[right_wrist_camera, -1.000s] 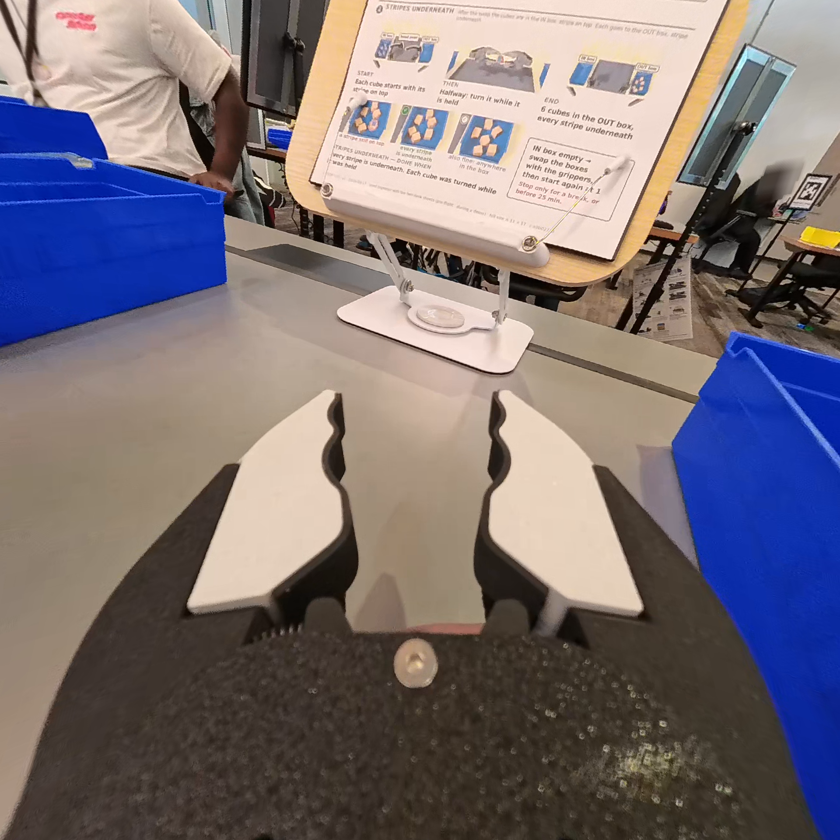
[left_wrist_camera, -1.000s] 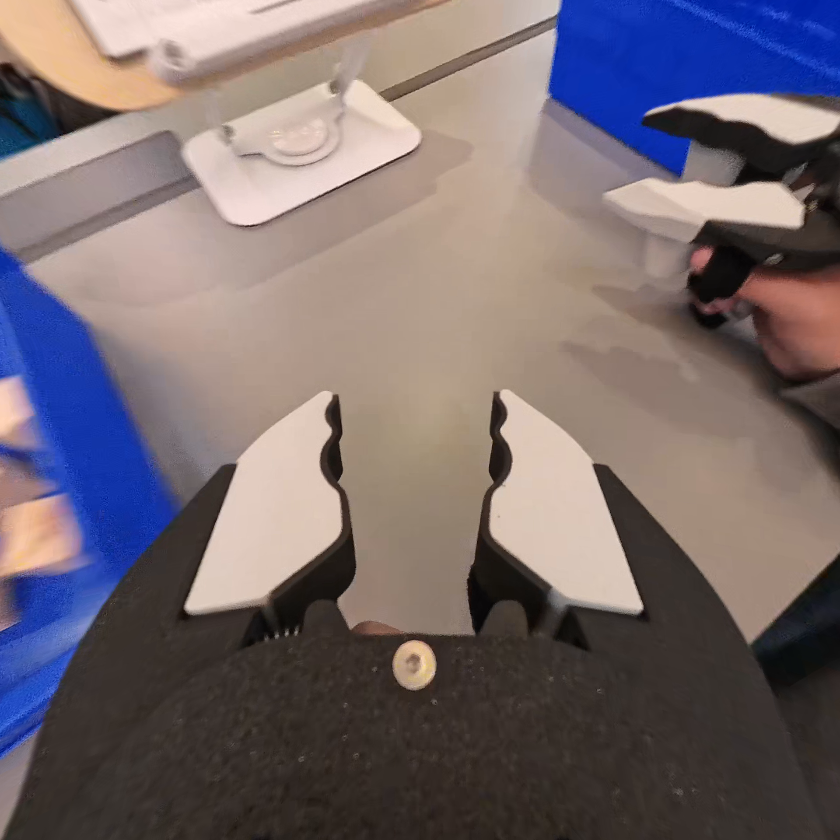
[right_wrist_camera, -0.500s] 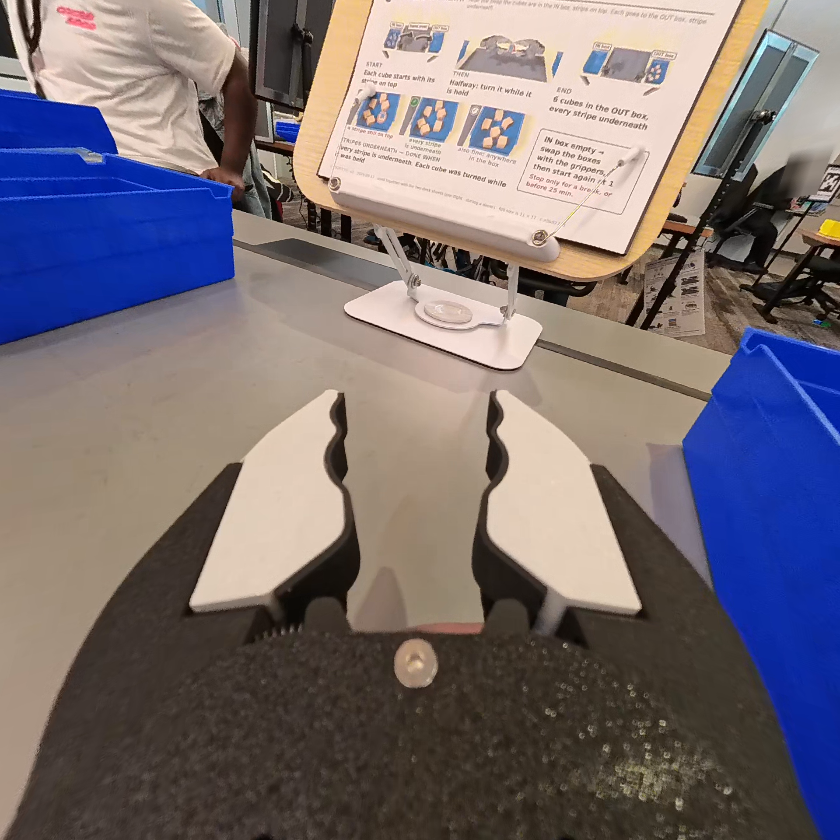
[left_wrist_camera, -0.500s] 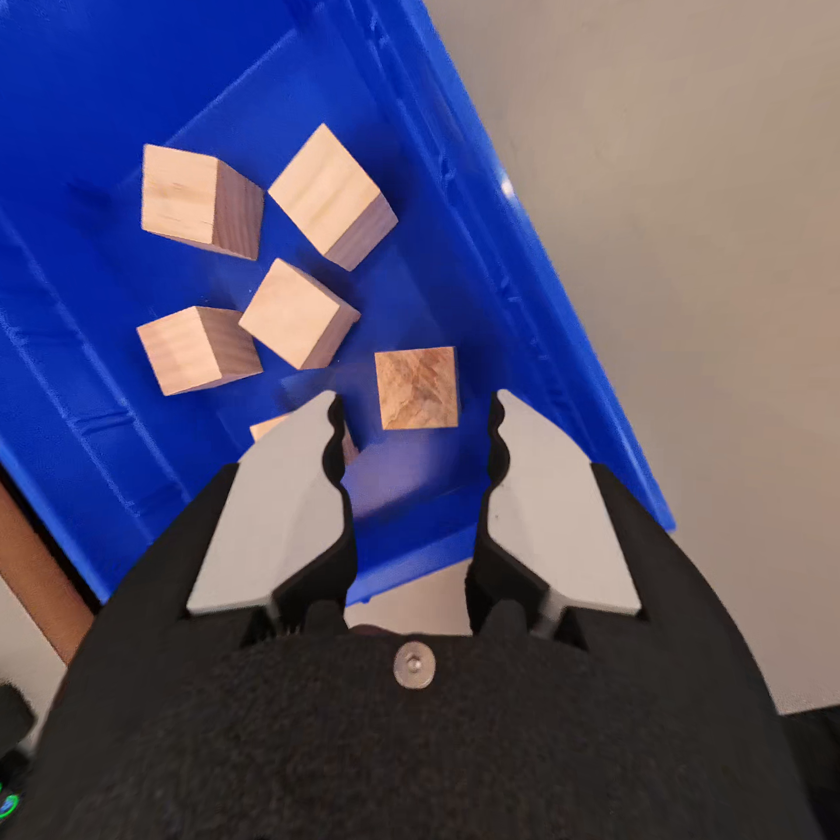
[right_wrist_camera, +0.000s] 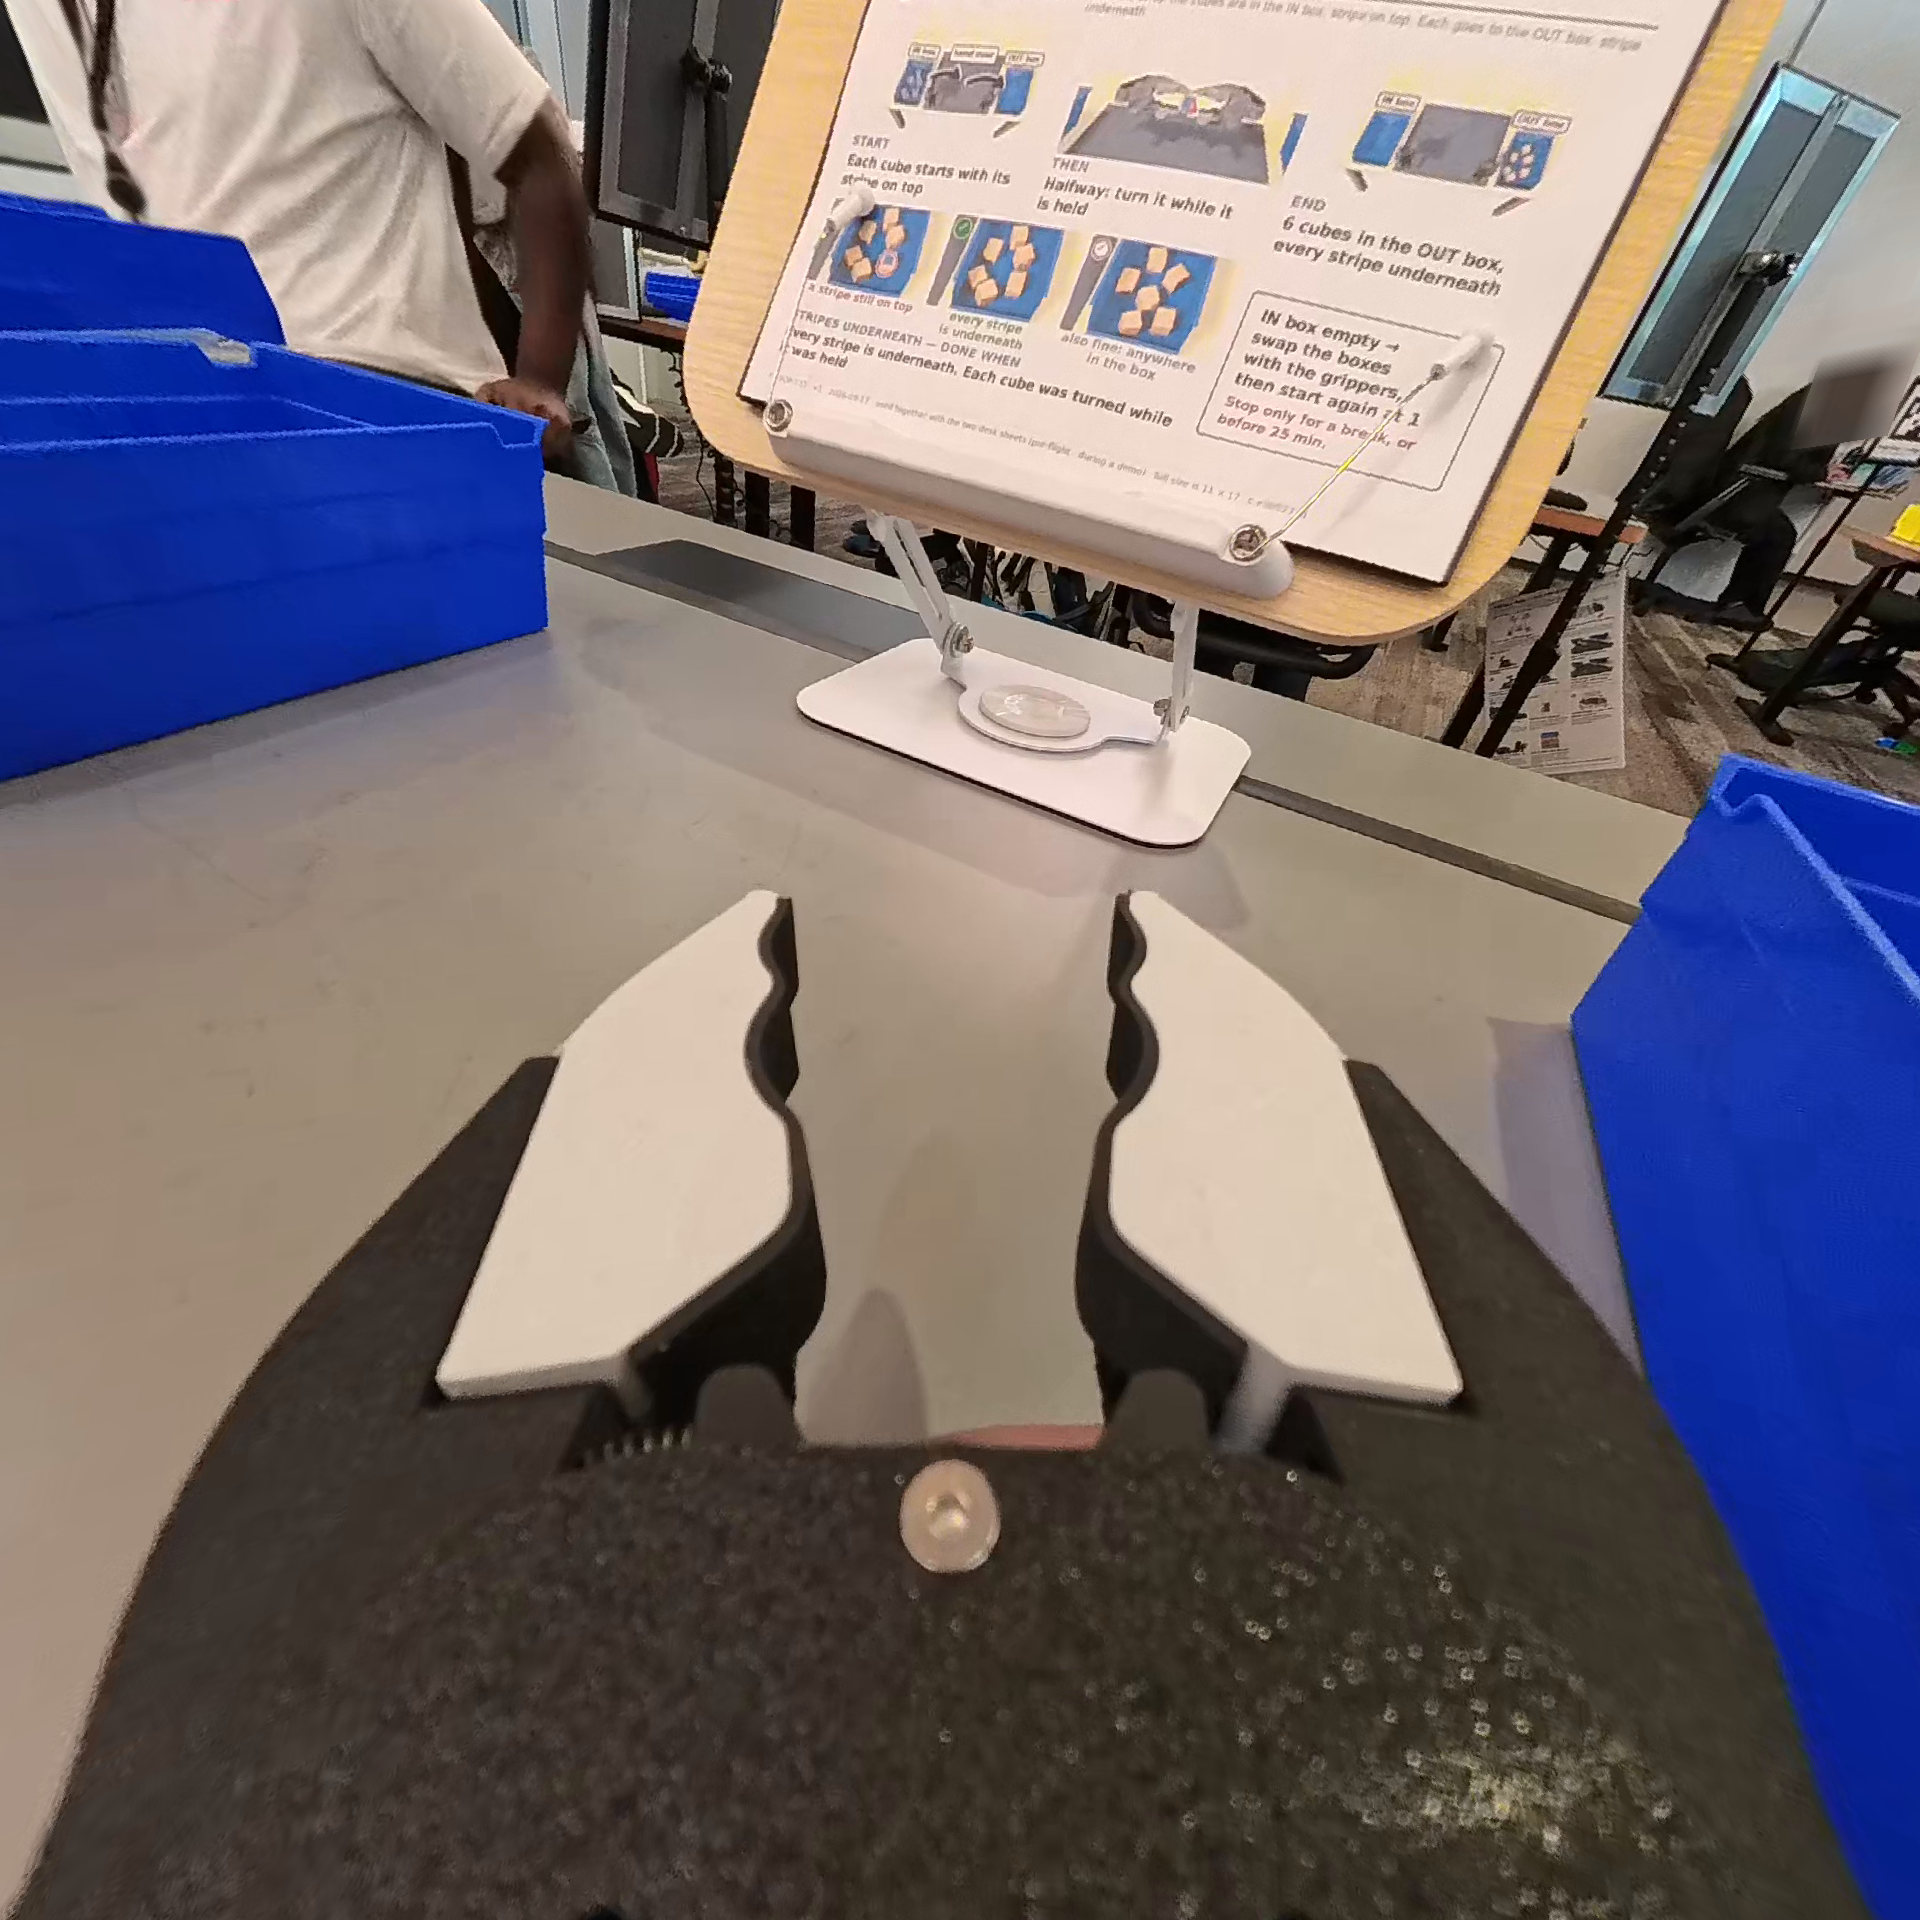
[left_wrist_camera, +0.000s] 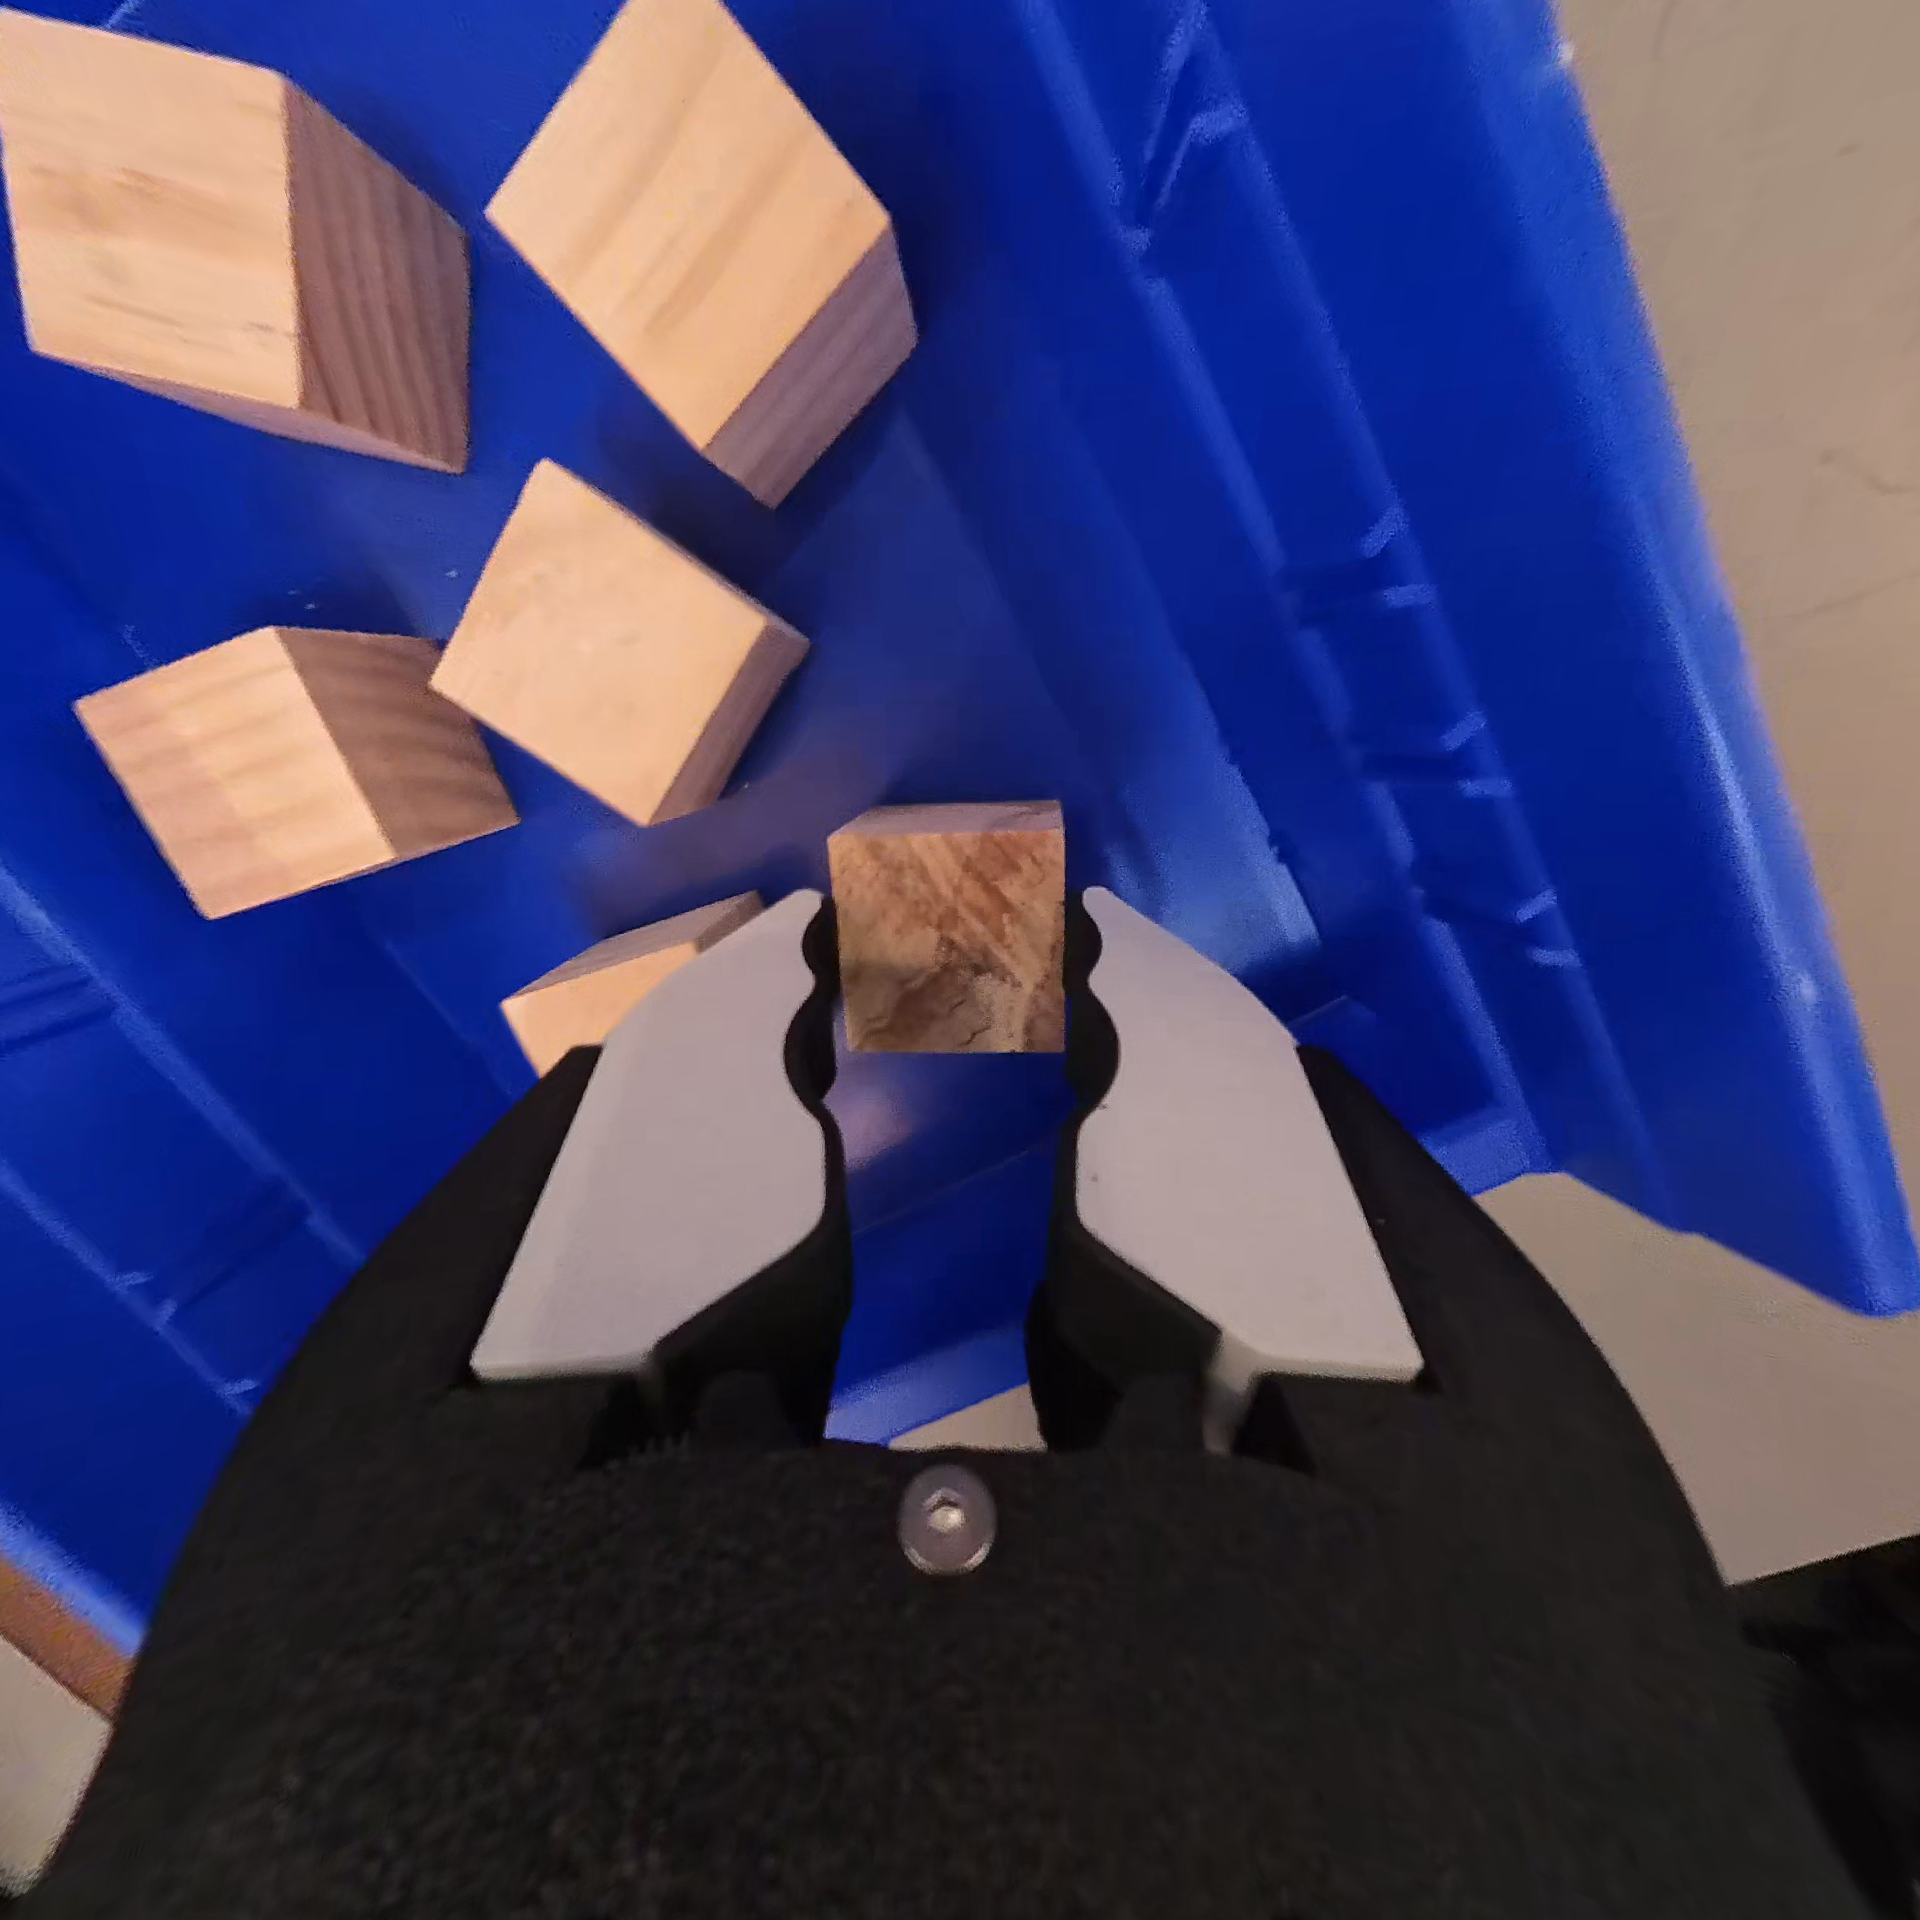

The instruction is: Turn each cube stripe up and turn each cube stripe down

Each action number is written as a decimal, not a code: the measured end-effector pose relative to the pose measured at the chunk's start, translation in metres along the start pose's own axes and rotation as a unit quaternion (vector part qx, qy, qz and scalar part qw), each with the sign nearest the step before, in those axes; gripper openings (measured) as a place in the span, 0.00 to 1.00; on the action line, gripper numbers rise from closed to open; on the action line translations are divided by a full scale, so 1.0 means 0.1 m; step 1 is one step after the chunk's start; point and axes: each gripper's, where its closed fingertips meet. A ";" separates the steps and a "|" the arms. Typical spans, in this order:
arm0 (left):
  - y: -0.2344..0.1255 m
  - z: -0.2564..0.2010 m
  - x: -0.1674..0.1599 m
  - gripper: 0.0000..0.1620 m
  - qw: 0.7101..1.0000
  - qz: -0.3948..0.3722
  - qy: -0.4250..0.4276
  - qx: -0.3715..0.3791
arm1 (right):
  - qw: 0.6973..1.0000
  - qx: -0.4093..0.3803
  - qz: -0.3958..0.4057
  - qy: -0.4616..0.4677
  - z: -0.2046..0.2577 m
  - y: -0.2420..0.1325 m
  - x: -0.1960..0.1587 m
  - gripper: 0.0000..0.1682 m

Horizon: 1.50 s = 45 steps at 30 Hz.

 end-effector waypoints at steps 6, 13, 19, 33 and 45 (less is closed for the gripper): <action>-0.53 0.03 0.26 0.25 0.992 -0.122 0.007 -0.028 | 1.000 0.007 0.000 0.009 -0.01 0.00 0.00 0.34; -1.50 -0.88 0.89 0.25 0.912 -0.368 0.122 -0.134 | 0.995 0.066 0.024 0.076 -0.11 0.00 0.03 0.36; -2.06 -1.98 1.28 0.25 0.783 -0.530 0.212 -0.248 | 0.969 0.159 0.037 0.184 -0.06 -0.08 0.29 0.39; -1.74 -3.03 1.63 0.25 0.636 -0.615 0.289 -0.366 | 0.795 0.437 0.036 0.420 0.24 -0.38 0.86 0.41; -1.61 -3.06 1.55 0.25 0.638 -0.607 0.320 -0.350 | 0.607 0.563 0.120 0.547 0.61 -0.10 1.00 0.46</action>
Point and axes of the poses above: each gripper's, where its closed fingertips meet, y out along the fingers, x out of its top, z = x × y across the jaws, and after that the axes turned 8 degrees about z, right-handed
